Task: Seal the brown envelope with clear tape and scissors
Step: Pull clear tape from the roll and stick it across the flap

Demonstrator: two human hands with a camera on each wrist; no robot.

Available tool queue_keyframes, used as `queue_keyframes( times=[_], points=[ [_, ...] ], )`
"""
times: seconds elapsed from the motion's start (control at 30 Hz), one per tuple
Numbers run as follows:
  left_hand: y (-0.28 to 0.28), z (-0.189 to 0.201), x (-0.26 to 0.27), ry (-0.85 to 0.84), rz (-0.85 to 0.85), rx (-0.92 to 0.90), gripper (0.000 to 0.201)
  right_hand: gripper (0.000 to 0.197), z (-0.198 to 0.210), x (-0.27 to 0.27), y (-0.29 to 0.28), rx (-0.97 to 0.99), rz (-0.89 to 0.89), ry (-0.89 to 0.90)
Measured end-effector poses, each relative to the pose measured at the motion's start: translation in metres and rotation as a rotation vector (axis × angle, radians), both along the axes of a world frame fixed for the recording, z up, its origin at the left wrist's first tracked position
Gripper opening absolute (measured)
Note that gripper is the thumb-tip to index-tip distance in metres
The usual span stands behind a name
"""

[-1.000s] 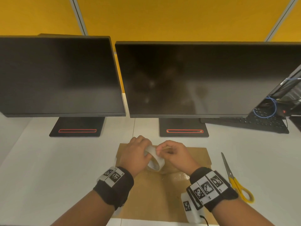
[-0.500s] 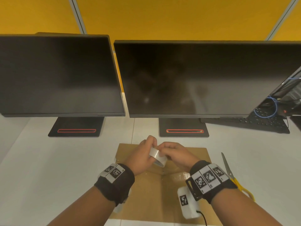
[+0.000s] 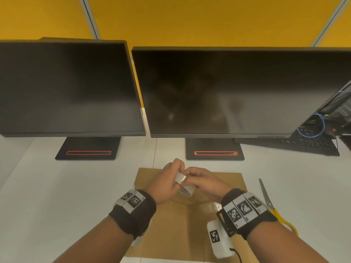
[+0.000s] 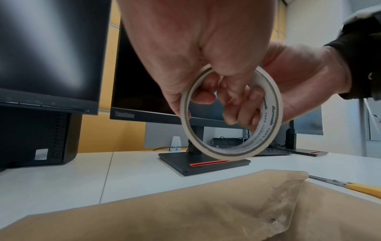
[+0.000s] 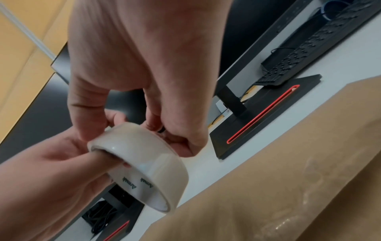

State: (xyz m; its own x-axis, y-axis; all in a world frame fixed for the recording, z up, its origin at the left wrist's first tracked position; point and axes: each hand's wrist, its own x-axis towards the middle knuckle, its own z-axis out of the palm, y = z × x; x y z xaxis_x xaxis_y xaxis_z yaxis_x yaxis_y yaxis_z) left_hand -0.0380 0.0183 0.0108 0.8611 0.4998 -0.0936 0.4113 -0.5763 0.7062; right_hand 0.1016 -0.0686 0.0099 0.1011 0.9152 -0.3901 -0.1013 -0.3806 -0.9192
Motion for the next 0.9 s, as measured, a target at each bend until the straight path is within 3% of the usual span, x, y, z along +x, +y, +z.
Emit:
queue_keyframes(
  times=[0.53, 0.9],
  points=[
    [0.006, 0.004, 0.003, -0.071, -0.038, -0.058, 0.023, 0.033, -0.005, 0.003, -0.004, 0.062, 0.043, 0.018],
    [0.010, 0.001, 0.009, -0.077, -0.047, -0.068, 0.024, 0.022, -0.011, 0.001, 0.000, 0.056, 0.013, -0.013]
  ],
)
